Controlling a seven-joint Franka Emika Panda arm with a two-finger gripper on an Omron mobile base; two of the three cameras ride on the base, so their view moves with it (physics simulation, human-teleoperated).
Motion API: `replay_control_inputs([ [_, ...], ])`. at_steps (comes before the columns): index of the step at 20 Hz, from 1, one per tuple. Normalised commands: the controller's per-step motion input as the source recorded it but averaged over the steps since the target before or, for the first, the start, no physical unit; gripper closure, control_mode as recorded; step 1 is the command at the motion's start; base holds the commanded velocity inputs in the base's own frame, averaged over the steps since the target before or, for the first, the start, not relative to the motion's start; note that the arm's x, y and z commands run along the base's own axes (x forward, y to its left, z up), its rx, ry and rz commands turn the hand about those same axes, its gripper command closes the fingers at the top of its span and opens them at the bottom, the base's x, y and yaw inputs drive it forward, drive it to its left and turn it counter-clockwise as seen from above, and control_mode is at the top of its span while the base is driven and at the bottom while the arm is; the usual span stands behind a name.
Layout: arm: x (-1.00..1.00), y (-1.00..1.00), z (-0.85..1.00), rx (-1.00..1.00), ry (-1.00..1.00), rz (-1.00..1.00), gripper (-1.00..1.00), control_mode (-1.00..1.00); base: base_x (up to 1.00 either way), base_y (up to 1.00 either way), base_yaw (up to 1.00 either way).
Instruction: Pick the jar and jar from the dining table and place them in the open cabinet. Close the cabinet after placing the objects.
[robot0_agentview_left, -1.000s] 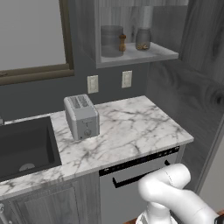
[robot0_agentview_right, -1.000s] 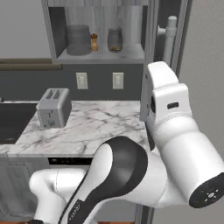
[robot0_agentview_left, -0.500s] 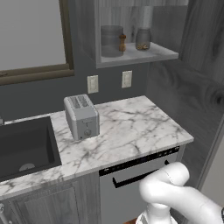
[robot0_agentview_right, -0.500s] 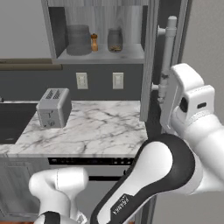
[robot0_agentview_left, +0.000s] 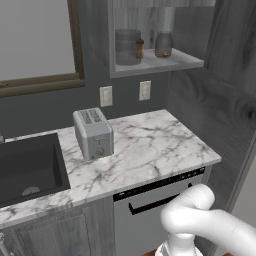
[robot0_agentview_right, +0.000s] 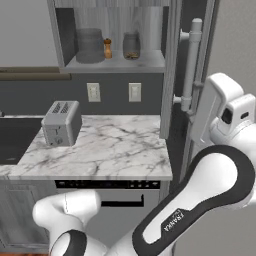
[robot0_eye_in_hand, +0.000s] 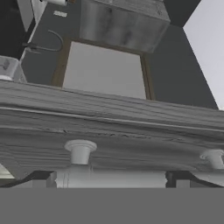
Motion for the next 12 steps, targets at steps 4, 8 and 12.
replay_control_inputs([
  [4, 0.15, -0.05, -0.01, 0.00, 0.04, 0.01, -1.00, -1.00, 0.00, 0.00, 0.00],
  [8, 0.18, 0.00, 0.00, 0.00, 0.11, 0.00, -1.00, -1.00, 0.00, 0.00, 0.00],
  [12, 0.28, 0.00, -0.01, 0.00, 0.11, 0.00, -1.00, -1.00, 0.00, 0.00, 0.00],
])
